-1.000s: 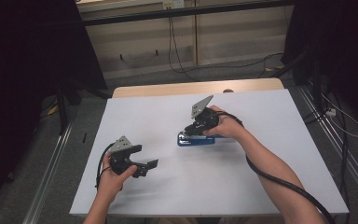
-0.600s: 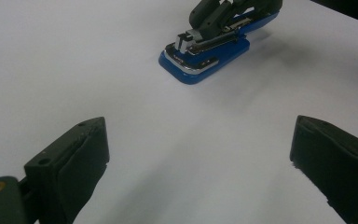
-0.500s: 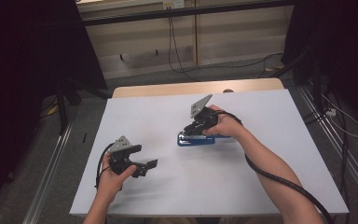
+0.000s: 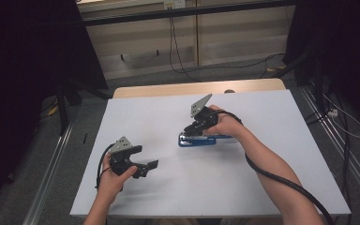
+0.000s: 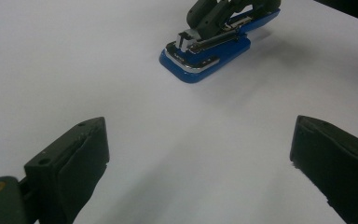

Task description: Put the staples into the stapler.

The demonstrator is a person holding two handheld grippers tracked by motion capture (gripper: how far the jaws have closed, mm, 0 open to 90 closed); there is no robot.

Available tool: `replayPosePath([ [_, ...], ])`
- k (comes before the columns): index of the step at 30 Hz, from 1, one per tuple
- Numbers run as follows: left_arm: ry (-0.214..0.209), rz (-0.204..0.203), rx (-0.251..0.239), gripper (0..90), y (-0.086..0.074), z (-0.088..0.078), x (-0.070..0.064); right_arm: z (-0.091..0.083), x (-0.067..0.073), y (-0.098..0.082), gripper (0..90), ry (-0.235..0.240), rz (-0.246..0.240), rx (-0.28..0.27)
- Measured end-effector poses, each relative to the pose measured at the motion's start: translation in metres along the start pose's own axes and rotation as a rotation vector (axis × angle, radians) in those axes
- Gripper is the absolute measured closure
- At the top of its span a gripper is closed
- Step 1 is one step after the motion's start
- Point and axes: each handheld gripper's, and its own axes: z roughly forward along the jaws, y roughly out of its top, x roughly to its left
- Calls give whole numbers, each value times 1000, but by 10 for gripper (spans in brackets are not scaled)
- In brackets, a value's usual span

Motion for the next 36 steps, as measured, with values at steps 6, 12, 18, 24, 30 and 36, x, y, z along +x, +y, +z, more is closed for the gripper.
replayPosePath([
  [6,-1,2,3,46,0,0,0,-1,0,0,795,6,3,6],
  [12,-1,1,3,47,0,0,0,-2,0,2,794,3,-4,7],
  [18,2,2,4,46,0,0,0,0,0,0,794,4,9,-1],
  [24,0,6,7,47,0,0,0,0,1,-1,795,2,9,-6],
  [30,1,4,5,46,0,0,0,-2,1,-1,794,0,2,-3],
  [36,0,0,3,46,0,0,0,-4,1,-1,794,-1,-1,0],
])
